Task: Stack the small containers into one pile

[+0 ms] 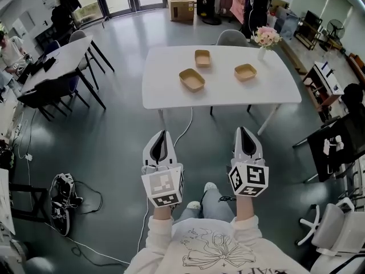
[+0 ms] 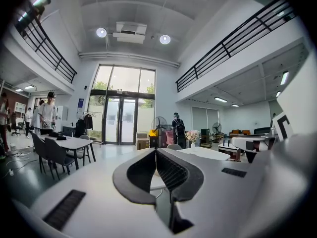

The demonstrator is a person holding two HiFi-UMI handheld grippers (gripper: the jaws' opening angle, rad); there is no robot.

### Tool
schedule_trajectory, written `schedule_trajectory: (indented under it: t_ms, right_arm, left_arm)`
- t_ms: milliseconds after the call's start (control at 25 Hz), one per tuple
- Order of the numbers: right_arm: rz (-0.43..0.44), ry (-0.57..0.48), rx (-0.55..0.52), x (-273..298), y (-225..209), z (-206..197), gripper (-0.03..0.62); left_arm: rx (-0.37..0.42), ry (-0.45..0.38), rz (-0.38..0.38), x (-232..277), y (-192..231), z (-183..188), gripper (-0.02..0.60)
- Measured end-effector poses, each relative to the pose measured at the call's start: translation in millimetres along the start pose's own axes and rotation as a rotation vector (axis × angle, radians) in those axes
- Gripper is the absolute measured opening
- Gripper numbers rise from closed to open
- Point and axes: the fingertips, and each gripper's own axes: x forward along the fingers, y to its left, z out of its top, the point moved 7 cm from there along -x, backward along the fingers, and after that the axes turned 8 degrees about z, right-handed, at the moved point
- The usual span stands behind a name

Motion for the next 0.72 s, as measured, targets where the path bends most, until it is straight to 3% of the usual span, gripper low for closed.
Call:
schedule_trajectory:
  t_ms: [320, 720]
  right_arm:
    - [0.007, 0.029, 0.002, 64, -33, -3, 0.012]
    - [0.113, 0.037, 0.007, 202, -96, 3, 0.012]
  left_arm:
    - [-0.001, 0.025, 0.02, 66, -6, 3, 0.009]
    - [-0.005, 0.019, 0.101, 197, -24, 24, 0.009]
